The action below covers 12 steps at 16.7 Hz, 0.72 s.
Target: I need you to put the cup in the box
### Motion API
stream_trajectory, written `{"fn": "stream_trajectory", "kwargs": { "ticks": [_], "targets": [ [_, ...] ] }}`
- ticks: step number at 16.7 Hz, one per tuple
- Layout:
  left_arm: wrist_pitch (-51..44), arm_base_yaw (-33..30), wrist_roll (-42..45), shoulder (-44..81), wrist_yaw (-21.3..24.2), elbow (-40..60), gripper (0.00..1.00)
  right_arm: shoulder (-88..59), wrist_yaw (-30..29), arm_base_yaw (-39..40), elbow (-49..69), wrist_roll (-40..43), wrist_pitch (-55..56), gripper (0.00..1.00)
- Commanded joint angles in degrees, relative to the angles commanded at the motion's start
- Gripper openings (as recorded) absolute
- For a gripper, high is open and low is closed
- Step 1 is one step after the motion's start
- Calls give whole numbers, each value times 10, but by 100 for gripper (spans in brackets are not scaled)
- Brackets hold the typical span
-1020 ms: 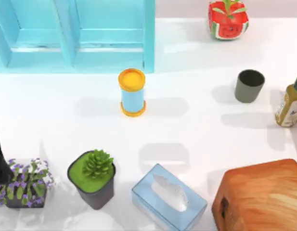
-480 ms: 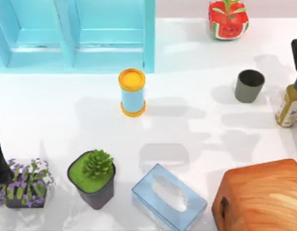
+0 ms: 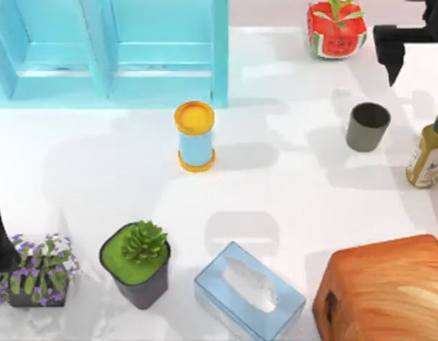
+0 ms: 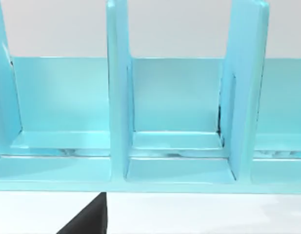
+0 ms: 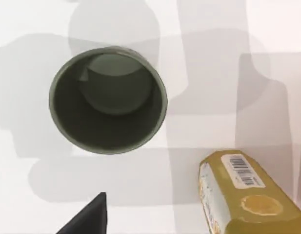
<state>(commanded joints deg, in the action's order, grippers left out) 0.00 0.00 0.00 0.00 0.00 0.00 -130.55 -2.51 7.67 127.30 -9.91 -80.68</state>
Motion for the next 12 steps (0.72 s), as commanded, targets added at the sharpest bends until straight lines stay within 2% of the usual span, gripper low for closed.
{"fn": "stream_trajectory", "kwargs": {
  "ticks": [4, 9, 12],
  "targets": [
    [0, 0, 0, 0, 0, 0, 100, -41, 12, 17, 48, -7, -11, 100],
    [0, 0, 0, 0, 0, 0, 100, -41, 11, 15, 45, -7, -8, 100],
    [0, 0, 0, 0, 0, 0, 100, -46, 12, 15, 7, -5, 31, 100]
  ]
}}
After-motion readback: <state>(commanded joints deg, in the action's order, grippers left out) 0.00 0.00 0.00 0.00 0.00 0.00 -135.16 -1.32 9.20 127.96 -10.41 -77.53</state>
